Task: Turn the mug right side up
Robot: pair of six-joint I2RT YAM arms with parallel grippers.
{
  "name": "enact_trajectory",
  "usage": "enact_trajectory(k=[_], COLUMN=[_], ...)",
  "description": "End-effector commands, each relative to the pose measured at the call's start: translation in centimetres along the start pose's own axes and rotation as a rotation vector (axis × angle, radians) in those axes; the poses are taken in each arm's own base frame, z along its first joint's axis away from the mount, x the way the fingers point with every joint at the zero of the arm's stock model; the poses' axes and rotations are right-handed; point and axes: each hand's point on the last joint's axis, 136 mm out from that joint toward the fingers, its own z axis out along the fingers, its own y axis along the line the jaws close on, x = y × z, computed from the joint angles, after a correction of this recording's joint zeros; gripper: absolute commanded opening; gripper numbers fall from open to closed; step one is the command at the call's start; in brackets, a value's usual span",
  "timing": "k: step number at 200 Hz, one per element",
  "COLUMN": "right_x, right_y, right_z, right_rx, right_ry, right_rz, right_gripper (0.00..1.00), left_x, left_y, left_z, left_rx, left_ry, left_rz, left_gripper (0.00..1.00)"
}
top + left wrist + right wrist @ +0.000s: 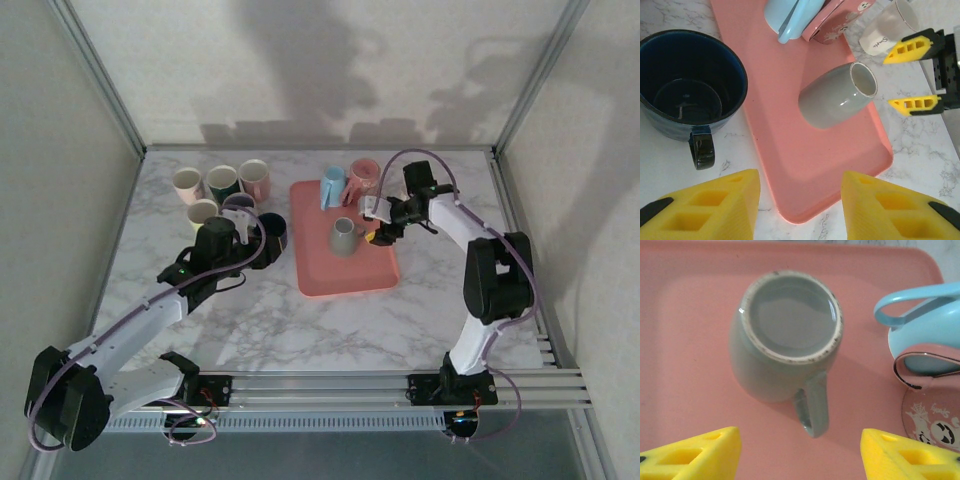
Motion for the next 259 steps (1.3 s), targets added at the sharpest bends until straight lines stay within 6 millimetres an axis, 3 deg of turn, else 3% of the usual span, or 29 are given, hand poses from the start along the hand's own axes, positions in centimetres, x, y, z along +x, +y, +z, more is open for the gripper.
enact_trajectory(k=[1, 55, 124, 156, 208, 259], right_x=[0.7, 1.5, 1.4, 1.1, 1.0, 0.8], right_y=[-0.9, -0.7, 0.1, 0.5, 1.1, 1.4], right_z=[0.6, 2.7, 4.4, 4.3, 3.9, 3.8], right_rx=[-0.011, -0.078, -0.184, -0.201, -0.218, -0.221], right_ry=[0.062, 0.123, 0.191, 0.212, 0.251, 0.260], right_rz=[-0.035, -0.067, -0.138, -0.157, -0.144, -0.072], right_gripper=[0.64, 0.54, 0.50, 0.33, 0.27, 0.03], left_x=[-0.9, -0.9, -0.5, -0.4, -0.1, -0.3], left_y=[-0.5, -0.3, 0.0, 0.1, 0.2, -0.1], left_z=[0.0, 0.7, 0.7, 0.8, 1.3, 1.5], left_rx=[0.018, 0.016, 0.007, 0.004, 0.009, 0.021], left_ry=[-0.014, -0.010, -0.002, -0.001, 0.015, 0.013], left_rz=[0.015, 0.003, 0.005, 0.005, 0.003, -0.001], left_gripper=[0.46, 0.46, 0.46, 0.46, 0.46, 0.46])
